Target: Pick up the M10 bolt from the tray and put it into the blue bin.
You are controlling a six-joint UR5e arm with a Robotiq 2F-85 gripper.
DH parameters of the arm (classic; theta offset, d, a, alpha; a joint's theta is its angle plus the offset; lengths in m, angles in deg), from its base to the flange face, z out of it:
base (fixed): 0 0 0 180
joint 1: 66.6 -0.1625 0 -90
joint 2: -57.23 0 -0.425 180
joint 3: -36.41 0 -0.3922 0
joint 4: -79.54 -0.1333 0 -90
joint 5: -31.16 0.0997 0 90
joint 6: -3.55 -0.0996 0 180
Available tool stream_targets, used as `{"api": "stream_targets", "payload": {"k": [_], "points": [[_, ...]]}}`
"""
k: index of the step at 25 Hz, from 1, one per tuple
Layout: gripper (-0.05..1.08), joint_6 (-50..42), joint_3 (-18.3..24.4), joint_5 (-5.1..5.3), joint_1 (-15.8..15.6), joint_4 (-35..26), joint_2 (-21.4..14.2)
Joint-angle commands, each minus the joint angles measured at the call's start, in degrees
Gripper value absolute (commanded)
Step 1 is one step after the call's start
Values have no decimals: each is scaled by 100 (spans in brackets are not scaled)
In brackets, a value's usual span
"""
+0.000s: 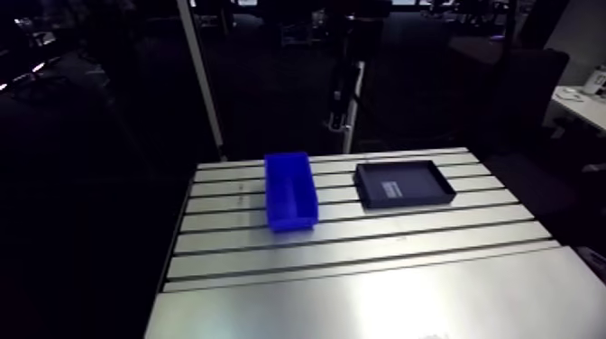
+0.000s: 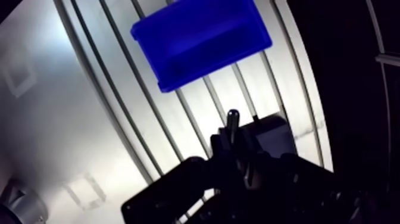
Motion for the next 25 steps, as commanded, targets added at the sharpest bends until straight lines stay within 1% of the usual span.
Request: {"api": "stream_targets", "payload": {"k": [1,2,5,8,13,14,16,17,20,23,24,25], "points": [[105,276,-43,-17,-337,-90,1],[105,311,-52,-17,-390,-90,1],[105,434,-43,-87,-557,-134,1],[105,513,-52,-166,-645,-134,10],[105,584,-26,-193,-716,-72,160],[105,584,-26,-219,-733,-64,186],[105,584,-26,-316,-777,-37,300],[105,584,-26,-342,-777,-11,335],[105,592,-43,-368,-795,121,441],[105,610,-43,-492,-830,314,564],[105,610,-52,-518,-839,376,582],[105,610,-52,-518,-847,446,608]]}}
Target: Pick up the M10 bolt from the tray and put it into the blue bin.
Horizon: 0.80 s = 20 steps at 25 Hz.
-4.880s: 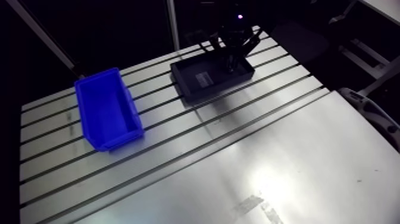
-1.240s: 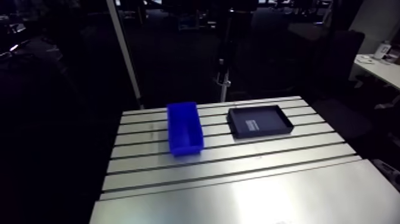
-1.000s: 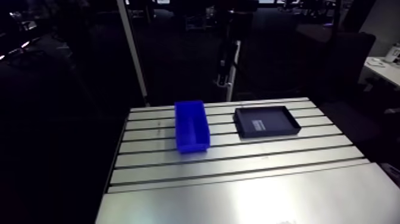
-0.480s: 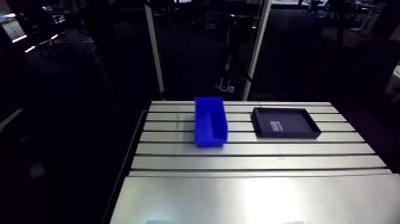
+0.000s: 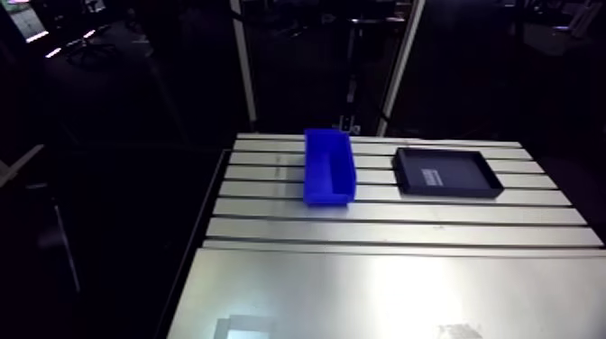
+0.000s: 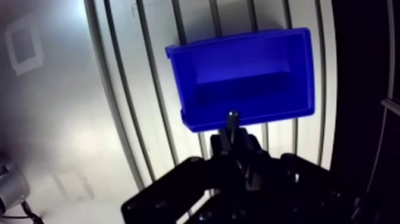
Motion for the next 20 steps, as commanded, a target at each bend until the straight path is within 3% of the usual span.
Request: {"api": "stream_targets", "payload": {"k": [1,20], "points": [[105,27,-14,-140,-64,379,218],[103,132,-93,-228,-196,960,632]]}}
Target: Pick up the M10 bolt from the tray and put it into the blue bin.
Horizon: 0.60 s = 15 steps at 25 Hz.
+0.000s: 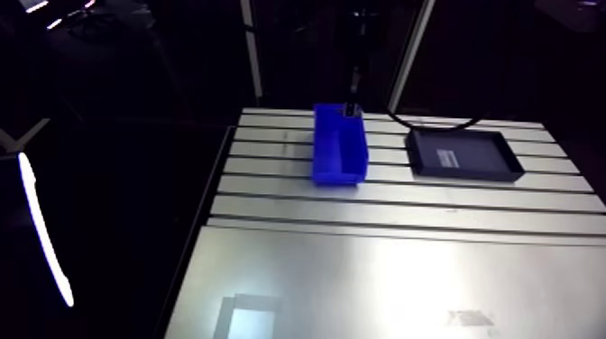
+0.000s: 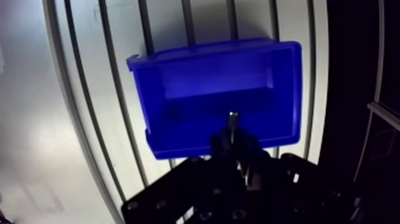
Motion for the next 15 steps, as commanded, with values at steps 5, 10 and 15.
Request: {"api": "stream_targets", "payload": {"k": [5,10,15], "points": [[103,4,-169,-23,-39,280,163],[103,4,-336,-23,-39,509,243],[103,-5,-432,-23,-39,632,287]]}}
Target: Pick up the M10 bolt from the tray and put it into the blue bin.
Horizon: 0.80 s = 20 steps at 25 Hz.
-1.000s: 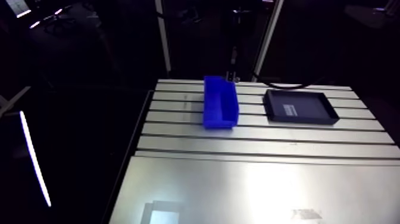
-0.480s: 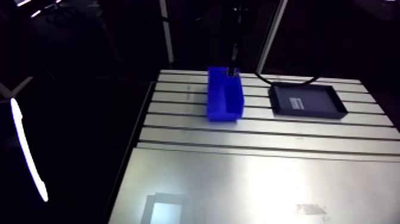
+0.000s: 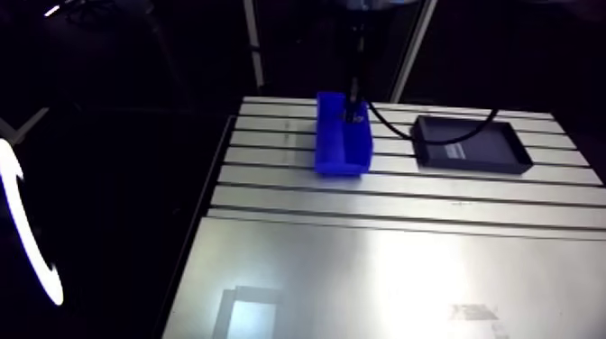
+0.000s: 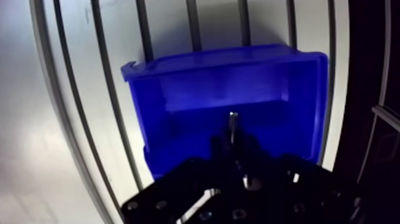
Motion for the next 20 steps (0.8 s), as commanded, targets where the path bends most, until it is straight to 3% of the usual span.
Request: {"api": "stream_targets", "payload": {"k": [1,12,20], "points": [[103,-19,-155,-1,-1,207,91],[102,-28,-199,-9,-36,339,197],[102,-37,-217,-124,-89,471,311]]}}
